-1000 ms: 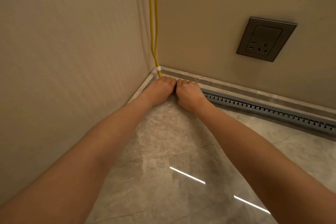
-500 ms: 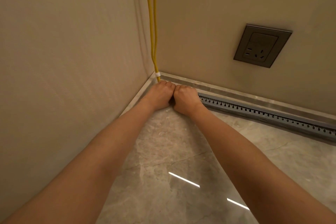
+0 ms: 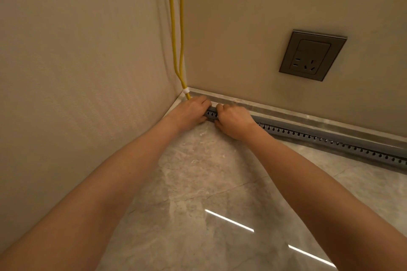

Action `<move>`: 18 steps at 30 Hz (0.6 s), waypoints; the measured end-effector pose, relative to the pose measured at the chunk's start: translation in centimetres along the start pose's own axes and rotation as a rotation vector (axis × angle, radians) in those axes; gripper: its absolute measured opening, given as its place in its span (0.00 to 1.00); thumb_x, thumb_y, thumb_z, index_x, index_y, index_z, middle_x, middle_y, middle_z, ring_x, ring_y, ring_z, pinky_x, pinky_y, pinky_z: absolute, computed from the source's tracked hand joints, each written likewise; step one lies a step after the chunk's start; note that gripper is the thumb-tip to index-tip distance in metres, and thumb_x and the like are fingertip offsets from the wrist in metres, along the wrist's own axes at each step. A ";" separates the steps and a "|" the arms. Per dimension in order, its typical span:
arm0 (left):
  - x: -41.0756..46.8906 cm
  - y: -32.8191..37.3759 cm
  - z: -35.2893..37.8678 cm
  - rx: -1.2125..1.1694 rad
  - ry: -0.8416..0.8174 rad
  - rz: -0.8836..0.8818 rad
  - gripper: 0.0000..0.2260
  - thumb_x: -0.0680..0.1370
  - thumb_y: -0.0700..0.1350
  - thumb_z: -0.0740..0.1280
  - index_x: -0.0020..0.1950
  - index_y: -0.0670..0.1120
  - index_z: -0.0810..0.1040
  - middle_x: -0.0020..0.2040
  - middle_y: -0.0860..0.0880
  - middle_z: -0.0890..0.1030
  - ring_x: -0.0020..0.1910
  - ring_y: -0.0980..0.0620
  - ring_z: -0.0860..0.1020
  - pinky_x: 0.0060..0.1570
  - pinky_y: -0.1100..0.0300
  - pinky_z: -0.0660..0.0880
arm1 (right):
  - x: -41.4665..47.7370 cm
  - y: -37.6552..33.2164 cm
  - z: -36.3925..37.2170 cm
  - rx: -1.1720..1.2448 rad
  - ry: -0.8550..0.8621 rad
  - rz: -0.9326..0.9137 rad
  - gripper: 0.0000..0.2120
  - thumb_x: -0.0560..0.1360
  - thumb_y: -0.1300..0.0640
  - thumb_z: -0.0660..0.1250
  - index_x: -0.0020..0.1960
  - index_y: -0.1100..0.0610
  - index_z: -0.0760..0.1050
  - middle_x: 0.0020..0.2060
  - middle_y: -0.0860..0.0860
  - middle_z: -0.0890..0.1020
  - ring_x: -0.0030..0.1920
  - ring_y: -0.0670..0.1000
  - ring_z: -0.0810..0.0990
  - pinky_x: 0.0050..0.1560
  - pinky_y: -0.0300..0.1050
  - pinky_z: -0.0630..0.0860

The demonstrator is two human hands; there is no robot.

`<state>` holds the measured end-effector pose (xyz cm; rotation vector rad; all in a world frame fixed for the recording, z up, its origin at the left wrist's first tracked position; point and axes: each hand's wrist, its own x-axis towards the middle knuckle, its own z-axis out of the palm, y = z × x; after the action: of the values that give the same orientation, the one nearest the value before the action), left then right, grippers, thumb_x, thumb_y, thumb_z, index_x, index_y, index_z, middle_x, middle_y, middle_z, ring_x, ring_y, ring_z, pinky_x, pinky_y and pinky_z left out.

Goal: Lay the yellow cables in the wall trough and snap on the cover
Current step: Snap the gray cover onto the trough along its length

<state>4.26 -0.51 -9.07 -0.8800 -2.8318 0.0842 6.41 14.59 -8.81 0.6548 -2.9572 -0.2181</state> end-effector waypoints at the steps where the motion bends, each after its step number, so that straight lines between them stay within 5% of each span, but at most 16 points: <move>1: 0.3 0.0 -0.2 0.012 -0.012 -0.011 0.13 0.78 0.41 0.63 0.60 0.37 0.74 0.58 0.39 0.76 0.58 0.42 0.76 0.54 0.52 0.71 | 0.1 0.0 -0.2 -0.038 -0.003 -0.027 0.14 0.81 0.58 0.52 0.62 0.65 0.67 0.58 0.60 0.77 0.56 0.60 0.78 0.49 0.50 0.74; 10: 1.8 0.8 -1.6 0.206 -0.112 -0.026 0.14 0.79 0.43 0.61 0.63 0.41 0.71 0.64 0.44 0.74 0.64 0.45 0.73 0.56 0.53 0.69 | 0.9 -0.2 0.2 -0.296 -0.057 -0.208 0.17 0.77 0.70 0.50 0.62 0.72 0.68 0.56 0.65 0.74 0.53 0.63 0.77 0.49 0.58 0.79; 14: 1.6 0.9 -1.5 0.185 -0.088 -0.020 0.13 0.79 0.42 0.61 0.62 0.40 0.72 0.62 0.42 0.75 0.62 0.42 0.74 0.54 0.49 0.70 | 0.9 0.0 0.2 -0.203 -0.043 -0.143 0.16 0.78 0.68 0.51 0.64 0.70 0.67 0.59 0.63 0.74 0.57 0.61 0.77 0.51 0.53 0.76; 18: 1.2 0.6 -1.3 0.138 -0.044 -0.018 0.14 0.78 0.40 0.63 0.62 0.37 0.72 0.61 0.39 0.75 0.60 0.39 0.74 0.49 0.46 0.72 | 0.6 1.2 0.0 0.071 -0.043 -0.013 0.21 0.80 0.55 0.57 0.70 0.63 0.63 0.62 0.60 0.75 0.61 0.60 0.74 0.55 0.51 0.73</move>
<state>3.84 0.71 -7.63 -0.8320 -2.8332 0.2956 5.37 15.45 -8.61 0.6873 -3.0146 -0.1307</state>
